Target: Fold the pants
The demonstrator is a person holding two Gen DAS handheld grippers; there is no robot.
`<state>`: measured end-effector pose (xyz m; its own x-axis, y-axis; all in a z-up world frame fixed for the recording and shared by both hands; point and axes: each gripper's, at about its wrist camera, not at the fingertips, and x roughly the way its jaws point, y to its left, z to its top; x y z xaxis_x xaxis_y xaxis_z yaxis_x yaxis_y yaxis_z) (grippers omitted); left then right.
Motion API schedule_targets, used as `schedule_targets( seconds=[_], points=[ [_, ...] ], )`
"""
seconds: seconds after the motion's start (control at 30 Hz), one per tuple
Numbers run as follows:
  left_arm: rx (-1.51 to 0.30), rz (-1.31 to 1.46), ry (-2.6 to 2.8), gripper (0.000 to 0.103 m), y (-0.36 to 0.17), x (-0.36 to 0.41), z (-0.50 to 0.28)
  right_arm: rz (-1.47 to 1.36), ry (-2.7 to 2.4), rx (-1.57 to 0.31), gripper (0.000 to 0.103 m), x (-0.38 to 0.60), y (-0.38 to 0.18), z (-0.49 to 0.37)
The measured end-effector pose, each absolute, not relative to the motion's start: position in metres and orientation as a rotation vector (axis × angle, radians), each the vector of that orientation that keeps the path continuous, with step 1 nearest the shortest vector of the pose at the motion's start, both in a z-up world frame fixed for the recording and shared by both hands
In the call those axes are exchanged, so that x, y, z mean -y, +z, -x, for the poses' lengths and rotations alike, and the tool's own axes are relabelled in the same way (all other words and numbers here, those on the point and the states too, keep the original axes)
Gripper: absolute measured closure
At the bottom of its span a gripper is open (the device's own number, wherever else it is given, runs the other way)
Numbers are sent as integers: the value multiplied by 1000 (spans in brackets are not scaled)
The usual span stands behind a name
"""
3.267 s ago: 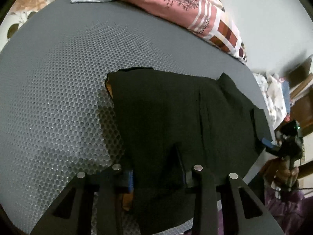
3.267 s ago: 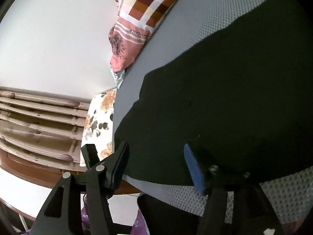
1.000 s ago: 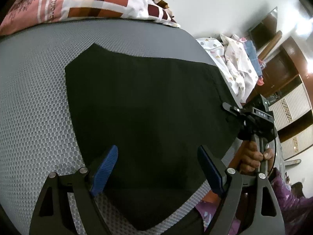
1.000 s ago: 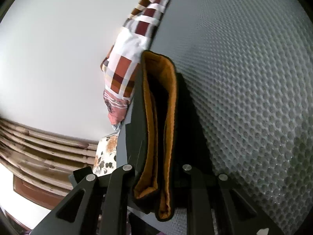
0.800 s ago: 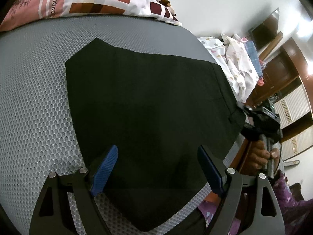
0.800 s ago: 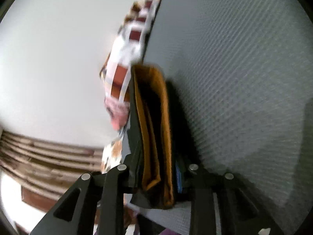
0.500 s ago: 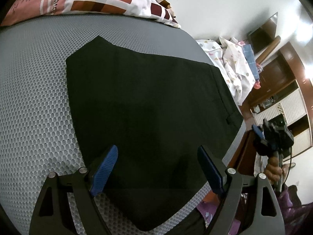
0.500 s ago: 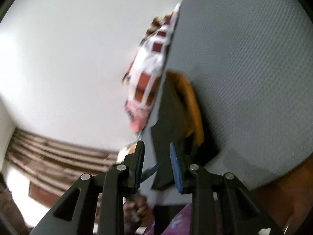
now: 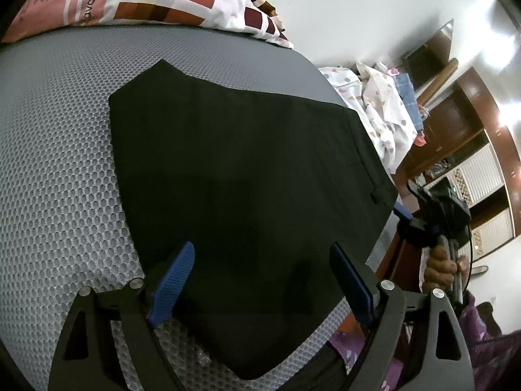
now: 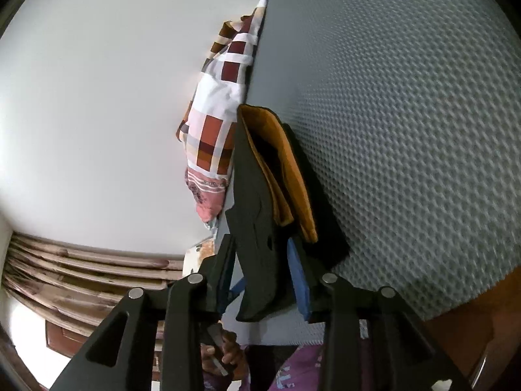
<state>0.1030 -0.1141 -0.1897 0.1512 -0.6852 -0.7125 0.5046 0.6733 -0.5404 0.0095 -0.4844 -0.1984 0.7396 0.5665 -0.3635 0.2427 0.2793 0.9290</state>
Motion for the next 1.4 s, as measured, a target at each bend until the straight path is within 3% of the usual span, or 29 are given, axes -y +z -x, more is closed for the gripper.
schedule_targets(
  seconds=[0.07,0.13,0.33,0.5,0.6,0.9,1.07,1.13,1.4],
  points=[
    [-1127,180,-865,17,-189,113,-102,-1283,208,-783,69,483,-200,-16],
    [-1124,167,-861,17,-188,114,-102,-1244,197,-804,92,478,-200,-22],
    [-1144,157,-837,17,-187,111,-106,-1216,263,-734,92,462,-175,1],
    [-1135,151,-839,17,-188,110,-106,-1331,205,-798,94,478,-228,10],
    [-1125,116,-837,17,-188,113,-101,-1365,226,-771,95,480,-232,10],
    [-1116,80,-837,14,-187,123,-99,-1264,193,-772,81,493,-198,16],
    [-1118,122,-835,14,-188,122,-103,-1050,127,-804,54,506,-166,4],
    [-1108,157,-826,13,-186,116,-104,-991,113,-839,50,504,-165,-9],
    [-1073,270,-752,13,-170,80,-127,-827,119,-972,50,480,-182,-69]
  ],
)
